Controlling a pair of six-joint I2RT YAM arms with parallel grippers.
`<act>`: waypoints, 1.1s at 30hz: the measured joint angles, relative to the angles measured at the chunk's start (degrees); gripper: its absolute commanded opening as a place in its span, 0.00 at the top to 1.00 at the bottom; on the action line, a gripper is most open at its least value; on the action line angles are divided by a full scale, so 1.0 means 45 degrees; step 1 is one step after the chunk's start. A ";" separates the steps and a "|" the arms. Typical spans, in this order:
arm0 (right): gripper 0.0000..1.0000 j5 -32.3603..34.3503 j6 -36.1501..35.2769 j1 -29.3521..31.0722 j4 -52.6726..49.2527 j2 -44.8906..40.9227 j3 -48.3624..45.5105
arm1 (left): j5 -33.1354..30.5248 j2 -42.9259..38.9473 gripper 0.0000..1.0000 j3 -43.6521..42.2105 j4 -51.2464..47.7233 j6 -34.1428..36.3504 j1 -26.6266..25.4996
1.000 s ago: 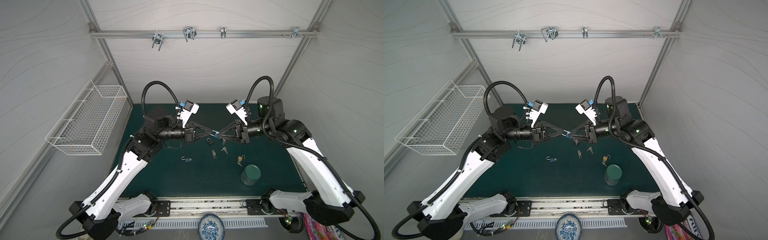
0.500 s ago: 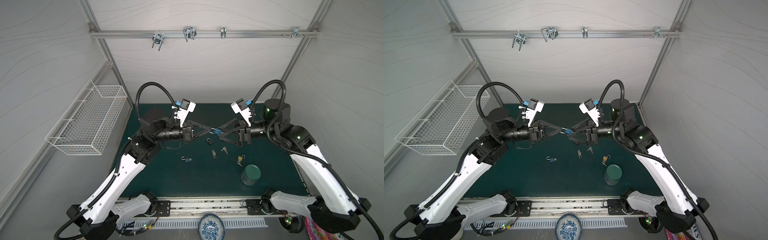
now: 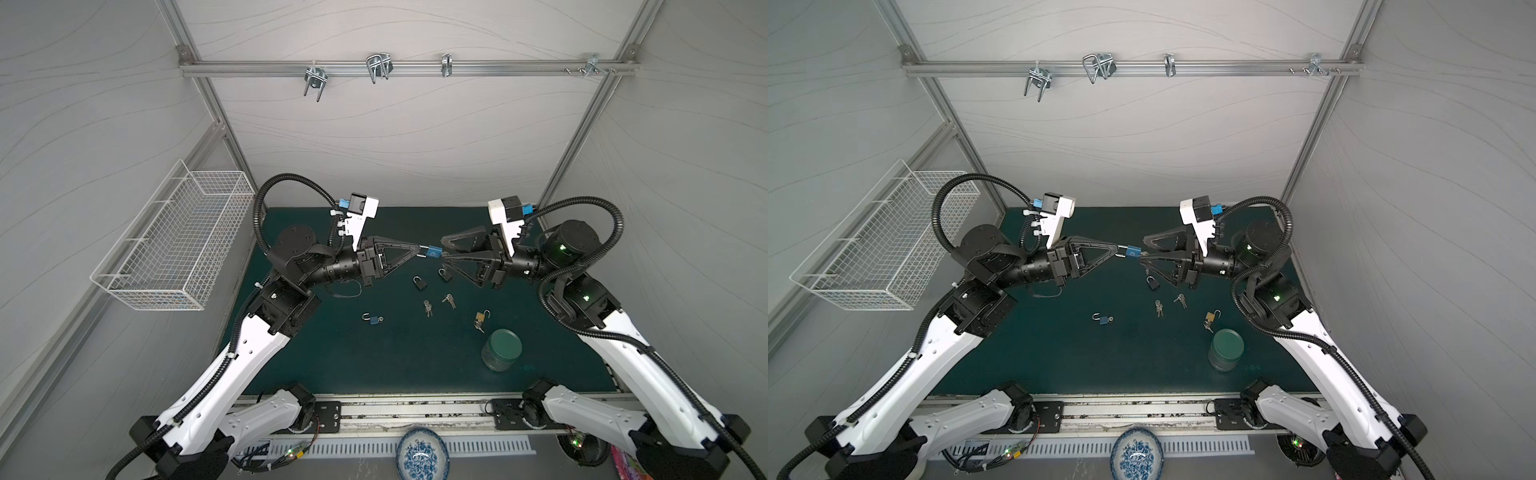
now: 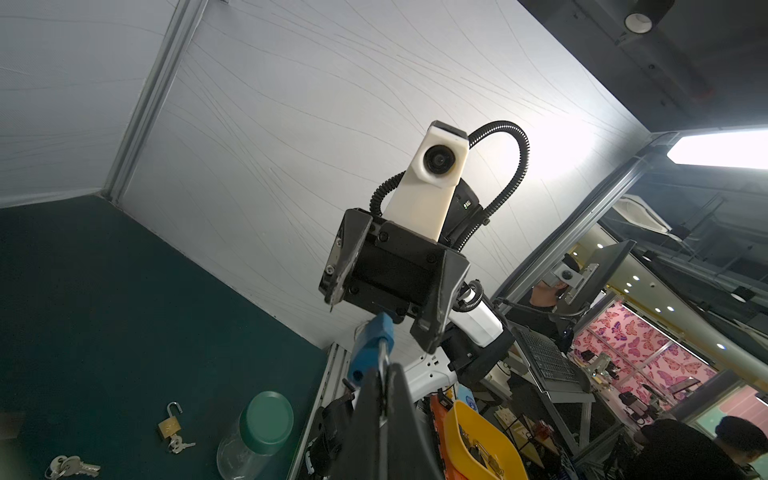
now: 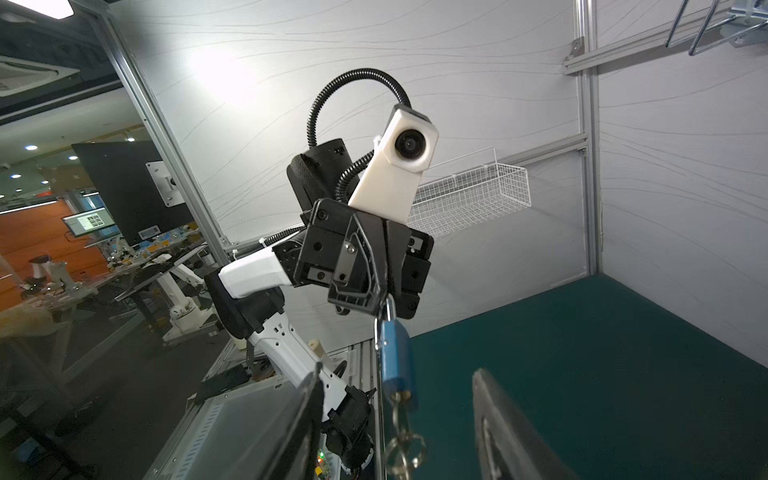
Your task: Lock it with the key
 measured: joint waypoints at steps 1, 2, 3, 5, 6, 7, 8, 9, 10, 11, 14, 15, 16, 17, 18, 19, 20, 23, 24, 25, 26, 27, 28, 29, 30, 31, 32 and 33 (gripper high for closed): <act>0.50 -0.0024 0.0029 0.0058 0.0131 0.0092 0.0078 | 0.0000 0.0005 1.00 -0.0010 0.0049 -0.0078 0.0000; 0.52 -0.0063 0.0015 0.0126 0.0175 0.0175 0.0160 | -0.0010 0.0005 1.00 -0.0010 0.0092 -0.0126 0.0000; 0.55 -0.0102 -0.0005 0.0233 0.0204 0.0277 0.0262 | -0.0010 0.0005 1.00 -0.0010 0.0165 -0.0170 0.0000; 0.60 -0.0214 -0.0102 0.0461 0.0175 0.0476 0.0471 | -0.0010 0.0000 1.00 -0.0010 0.0287 -0.0248 0.0000; 0.60 -0.0253 -0.0112 0.0549 0.0146 0.0554 0.0544 | -0.0010 0.0000 1.00 -0.0010 0.0325 -0.0282 0.0000; 0.61 -0.0257 -0.0126 0.0607 0.0126 0.0593 0.0554 | -0.0010 0.0000 1.00 -0.0010 0.0364 -0.0306 0.0000; 0.62 -0.0262 -0.0155 0.0656 0.0078 0.0607 0.0549 | -0.0010 0.0000 1.00 -0.0010 0.0379 -0.0335 0.0000; 0.63 -0.0253 -0.0189 0.0670 0.0049 0.0612 0.0549 | -0.0015 -0.0010 1.00 -0.0010 0.0384 -0.0350 0.0000; 0.64 -0.0248 -0.0223 0.0670 0.0024 0.0612 0.0549 | -0.0015 -0.0019 1.00 -0.0010 0.0384 -0.0359 0.0000; 0.66 -0.0248 -0.0277 0.0670 0.0005 0.0612 0.0549 | -0.0015 -0.0024 1.00 -0.0010 0.0389 -0.0379 0.0000; 0.72 -0.0233 -0.0389 0.0670 -0.0087 0.0612 0.0549 | -0.0010 -0.0044 1.00 -0.0010 0.0481 -0.0408 0.0000; 0.75 -0.0228 -0.0398 0.0670 -0.0126 0.0612 0.0549 | -0.0010 -0.0049 1.00 -0.0010 0.0515 -0.0418 0.0000; 0.76 -0.0223 -0.0418 0.0670 -0.0151 0.0612 0.0549 | -0.0010 -0.0049 1.00 -0.0010 0.0549 -0.0427 0.0000; 0.76 -0.0214 -0.0413 0.0670 -0.0170 0.0612 0.0549 | -0.0010 -0.0049 1.00 -0.0010 0.0578 -0.0432 0.0000; 0.77 -0.0214 -0.0413 0.0670 -0.0180 0.0612 0.0549 | -0.0010 -0.0049 1.00 -0.0010 0.0588 -0.0437 0.0000; 0.79 -0.0214 -0.0408 0.0670 -0.0189 0.0612 0.0549 | -0.0010 -0.0049 1.00 -0.0010 0.0602 -0.0437 0.0000; 0.81 -0.0204 -0.0418 0.0670 -0.0209 0.0612 0.0549 | -0.0010 -0.0049 1.00 -0.0010 0.0602 -0.0442 0.0000; 0.86 -0.0194 -0.0427 0.0670 -0.0267 0.0612 0.0549 | -0.0010 -0.0049 1.00 -0.0010 0.0622 -0.0442 0.0000; 0.89 -0.0194 -0.0413 0.0670 -0.0267 0.0612 0.0549 | -0.0010 -0.0049 1.00 -0.0010 0.0636 -0.0447 0.0000; 0.94 -0.0194 -0.0408 0.0670 -0.0267 0.0612 0.0549 | -0.0010 -0.0049 1.00 -0.0010 0.0656 -0.0447 0.0000; 0.99 -0.0194 -0.0369 0.0670 -0.0267 0.0612 0.0549 | -0.0010 -0.0049 1.00 -0.0010 0.0665 -0.0447 0.0000; 1.00 -0.0194 -0.0384 0.0670 -0.0262 0.0612 0.0549 | -0.0010 -0.0049 1.00 -0.0010 0.0680 -0.0447 0.0000; 1.00 -0.0194 -0.0364 0.0670 -0.0257 0.0612 0.0549 | -0.0010 -0.0049 1.00 -0.0010 0.0680 -0.0442 0.0000; 1.00 -0.0185 -0.0321 0.0670 -0.0257 0.0612 0.0549 | -0.0010 -0.0049 1.00 -0.0010 0.0670 -0.0442 0.0000; 1.00 -0.0155 -0.0277 0.0670 -0.0257 0.0612 0.0549 | -0.0015 -0.0044 1.00 -0.0010 0.0651 -0.0423 0.0000; 1.00 -0.0136 -0.0223 0.0670 -0.0267 0.0612 0.0549 | -0.0015 -0.0049 1.00 -0.0010 0.0617 -0.0384 0.0000; 1.00 -0.0097 -0.0073 0.0670 -0.0369 0.0612 0.0573 | -0.0024 -0.0049 1.00 -0.0010 0.0544 -0.0282 0.0000; 1.00 -0.0058 0.0053 0.0670 -0.0617 0.0641 0.0685 | -0.0024 -0.0049 1.00 0.0005 0.0418 -0.0117 0.0000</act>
